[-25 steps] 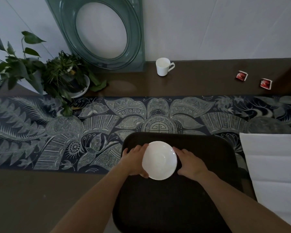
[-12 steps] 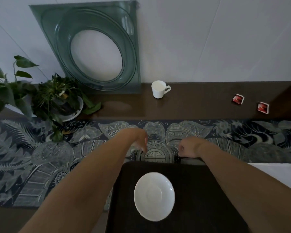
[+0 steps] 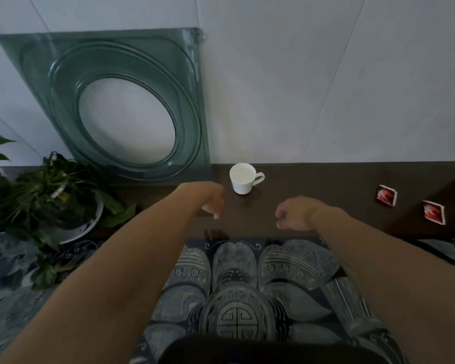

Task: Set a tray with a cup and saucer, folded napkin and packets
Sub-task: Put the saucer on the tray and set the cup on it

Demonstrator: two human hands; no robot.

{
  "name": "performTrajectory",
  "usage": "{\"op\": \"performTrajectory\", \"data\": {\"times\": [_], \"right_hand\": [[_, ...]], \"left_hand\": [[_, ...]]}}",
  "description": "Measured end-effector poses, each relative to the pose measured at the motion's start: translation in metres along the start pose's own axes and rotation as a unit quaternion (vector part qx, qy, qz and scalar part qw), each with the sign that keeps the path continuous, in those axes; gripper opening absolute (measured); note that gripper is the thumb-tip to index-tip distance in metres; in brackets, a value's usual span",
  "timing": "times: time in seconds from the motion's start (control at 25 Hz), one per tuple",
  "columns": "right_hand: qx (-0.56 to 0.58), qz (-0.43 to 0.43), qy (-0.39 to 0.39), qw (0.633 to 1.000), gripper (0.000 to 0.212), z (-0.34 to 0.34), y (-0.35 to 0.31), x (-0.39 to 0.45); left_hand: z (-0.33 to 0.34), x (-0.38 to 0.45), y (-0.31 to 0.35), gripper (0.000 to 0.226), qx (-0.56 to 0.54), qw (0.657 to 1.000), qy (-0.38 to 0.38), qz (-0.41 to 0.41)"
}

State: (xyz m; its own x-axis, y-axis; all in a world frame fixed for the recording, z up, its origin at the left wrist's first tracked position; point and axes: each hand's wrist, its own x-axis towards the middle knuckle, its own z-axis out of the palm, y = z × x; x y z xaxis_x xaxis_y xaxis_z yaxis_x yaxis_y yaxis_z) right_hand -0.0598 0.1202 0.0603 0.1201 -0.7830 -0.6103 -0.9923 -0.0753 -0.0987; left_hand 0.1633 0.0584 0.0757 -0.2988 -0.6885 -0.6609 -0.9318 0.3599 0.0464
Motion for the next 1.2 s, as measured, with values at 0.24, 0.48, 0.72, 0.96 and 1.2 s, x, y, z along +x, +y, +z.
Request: {"op": "performTrajectory", "data": {"times": [0.24, 0.48, 0.72, 0.96, 1.2], "right_hand": [[-0.003, 0.03, 0.077, 0.997, 0.043, -0.03, 0.017, 0.055], [0.007, 0.032, 0.176, 0.984, 0.058, -0.033, 0.02, 0.103], [-0.003, -0.002, 0.241, 0.97, 0.031, -0.02, 0.012, 0.13], [0.01, 0.019, 0.293, 0.956, 0.023, -0.009, 0.003, 0.128], [0.026, 0.033, 0.286, 0.957, 0.018, -0.011, -0.01, 0.09]], "left_hand": [[-0.033, 0.052, -0.006, 0.05, -0.025, 0.997, 0.067, -0.002], [-0.042, 0.097, -0.009, 0.078, -0.013, 0.992, 0.122, -0.018], [-0.012, 0.125, -0.01, 0.092, -0.076, 0.981, 0.174, 0.027], [-0.006, 0.121, -0.011, 0.091, -0.142, 0.974, 0.175, 0.032], [-0.012, 0.076, -0.006, 0.089, -0.153, 0.973, 0.17, 0.035]]}}
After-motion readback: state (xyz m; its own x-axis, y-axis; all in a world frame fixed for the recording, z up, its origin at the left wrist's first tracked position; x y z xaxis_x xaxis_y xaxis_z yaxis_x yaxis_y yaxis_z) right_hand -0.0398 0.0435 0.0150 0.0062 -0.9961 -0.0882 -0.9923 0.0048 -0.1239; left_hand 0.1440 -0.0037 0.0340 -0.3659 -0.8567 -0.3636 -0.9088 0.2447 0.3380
